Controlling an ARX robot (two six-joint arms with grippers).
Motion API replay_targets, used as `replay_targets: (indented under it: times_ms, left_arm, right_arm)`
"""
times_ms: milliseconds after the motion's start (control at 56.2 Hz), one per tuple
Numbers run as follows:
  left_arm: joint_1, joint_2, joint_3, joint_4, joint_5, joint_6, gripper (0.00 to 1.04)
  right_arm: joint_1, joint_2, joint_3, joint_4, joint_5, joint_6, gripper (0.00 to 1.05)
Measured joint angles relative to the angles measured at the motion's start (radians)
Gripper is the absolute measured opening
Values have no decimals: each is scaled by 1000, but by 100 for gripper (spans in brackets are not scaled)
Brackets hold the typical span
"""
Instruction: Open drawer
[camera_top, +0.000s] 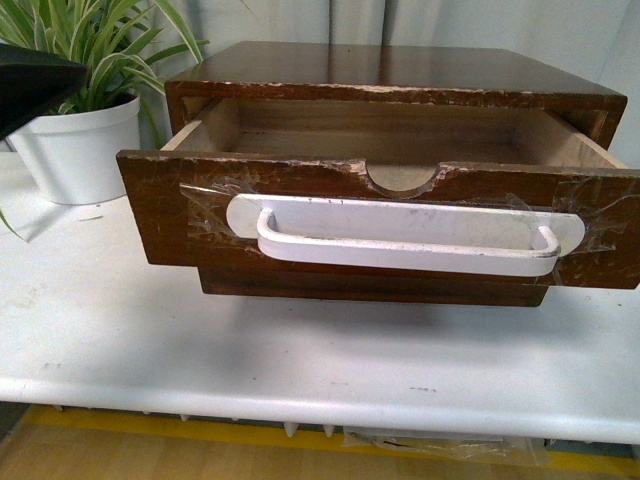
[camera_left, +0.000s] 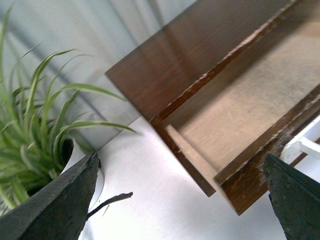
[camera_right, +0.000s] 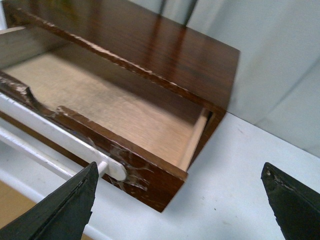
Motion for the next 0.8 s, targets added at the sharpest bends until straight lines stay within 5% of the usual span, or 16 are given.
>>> replay_targets:
  times_ms: [409,676,801]
  left_arm:
    - [391,-394,-319,-89,8,-437,99]
    - [413,-417,-335,-83,6,-499,99]
    - [395,-444,-378,9,42,-524,80]
  right_arm:
    - [45,-413,-273,-27,327,331,96]
    - [45,-438,-306,-20,349,433,96]
    - [31,-457,-332,40,330,394,84]
